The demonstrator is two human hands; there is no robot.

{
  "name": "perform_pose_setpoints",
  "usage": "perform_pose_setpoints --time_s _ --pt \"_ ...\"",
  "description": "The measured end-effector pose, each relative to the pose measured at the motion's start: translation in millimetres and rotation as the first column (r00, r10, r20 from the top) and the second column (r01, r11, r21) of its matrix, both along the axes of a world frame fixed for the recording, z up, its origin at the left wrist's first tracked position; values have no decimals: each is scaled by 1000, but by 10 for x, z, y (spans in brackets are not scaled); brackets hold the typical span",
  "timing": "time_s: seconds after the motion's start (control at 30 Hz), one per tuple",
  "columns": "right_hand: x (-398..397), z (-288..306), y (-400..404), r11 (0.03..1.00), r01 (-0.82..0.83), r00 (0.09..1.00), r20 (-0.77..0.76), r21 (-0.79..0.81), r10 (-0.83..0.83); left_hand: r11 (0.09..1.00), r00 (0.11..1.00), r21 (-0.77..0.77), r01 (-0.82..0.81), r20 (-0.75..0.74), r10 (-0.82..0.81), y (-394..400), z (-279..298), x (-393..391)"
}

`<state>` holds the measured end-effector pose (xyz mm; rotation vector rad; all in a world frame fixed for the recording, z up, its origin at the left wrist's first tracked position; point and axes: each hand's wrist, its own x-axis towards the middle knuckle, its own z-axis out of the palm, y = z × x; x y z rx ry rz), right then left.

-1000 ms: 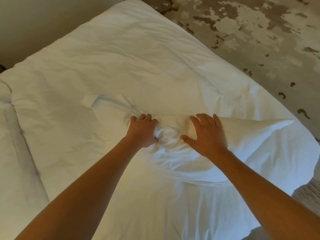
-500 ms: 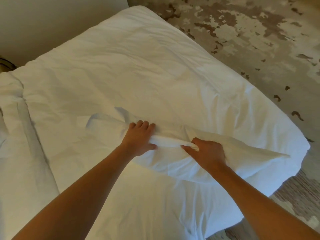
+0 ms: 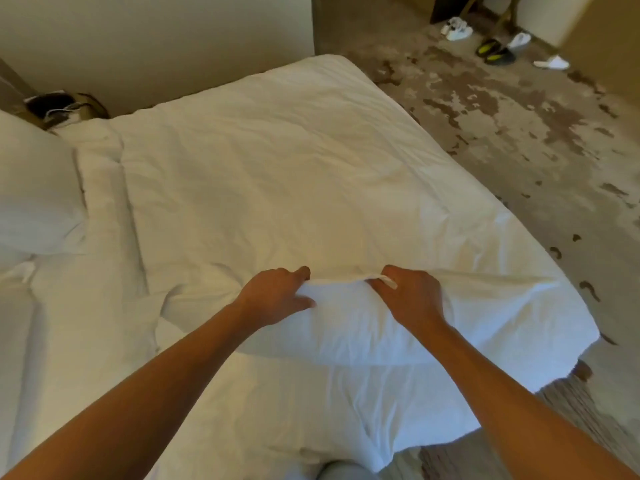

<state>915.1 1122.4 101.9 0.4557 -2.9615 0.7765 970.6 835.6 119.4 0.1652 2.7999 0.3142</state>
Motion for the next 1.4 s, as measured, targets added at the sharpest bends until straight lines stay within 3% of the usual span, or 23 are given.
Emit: perform_pose_setpoints --time_s 0.3,0.67,0.83,1.03,1.23,1.4 --pt "599 750 -1304 951 -301 953 -2 -74 301 919 909 104 -380 -144 392 -985 774 1457" --pt "1903 941 -3026 749 -657 750 26 -88 661 736 709 119 -666 -206 675 -2102 988 3577" --pt "2410 637 -3514 730 -682 720 139 -35 680 674 654 153 -723 -166 738 -2413 552 4157" --pt "2816 -27 -3712 694 -684 728 265 224 632 680 686 177 -712 -30 727 -2492 -247 4507" --pt "2800 -108 -3589 766 -572 817 127 294 562 698 693 250 -672 -121 711 -2533 -366 4562" --pt "2716 -4 -3559 849 -459 883 22 263 470 682 667 166 -712 -145 731 -2711 -290 4538"
